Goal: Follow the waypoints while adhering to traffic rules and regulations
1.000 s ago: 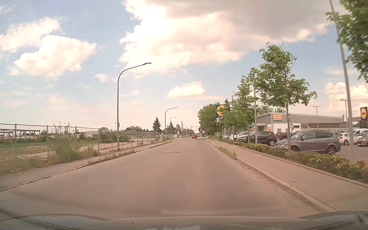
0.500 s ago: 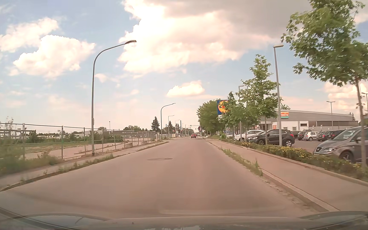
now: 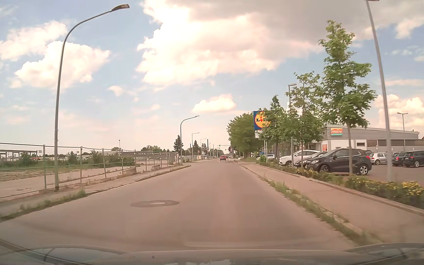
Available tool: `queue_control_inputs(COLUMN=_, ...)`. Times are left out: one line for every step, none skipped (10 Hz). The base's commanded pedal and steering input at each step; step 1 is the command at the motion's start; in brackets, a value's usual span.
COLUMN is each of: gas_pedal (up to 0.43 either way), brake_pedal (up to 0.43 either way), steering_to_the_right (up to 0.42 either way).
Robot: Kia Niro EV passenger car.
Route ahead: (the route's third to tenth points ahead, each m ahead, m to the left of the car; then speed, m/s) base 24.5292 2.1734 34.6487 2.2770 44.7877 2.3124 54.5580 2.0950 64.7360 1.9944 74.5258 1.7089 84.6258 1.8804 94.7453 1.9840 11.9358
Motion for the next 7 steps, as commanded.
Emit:
queue_control_inputs(gas_pedal=0.087, brake_pedal=0.018, steering_to_the_right=-0.002)
queue_control_inputs(gas_pedal=0.087, brake_pedal=0.018, steering_to_the_right=-0.002)
queue_control_inputs(gas_pedal=0.087, brake_pedal=0.018, steering_to_the_right=-0.002)
queue_control_inputs(gas_pedal=0.079, brake_pedal=0.018, steering_to_the_right=-0.002)
queue_control_inputs(gas_pedal=0.059, brake_pedal=0.018, steering_to_the_right=-0.001)
queue_control_inputs(gas_pedal=0.059, brake_pedal=0.018, steering_to_the_right=-0.001)
queue_control_inputs(gas_pedal=0.059, brake_pedal=0.018, steering_to_the_right=-0.001)
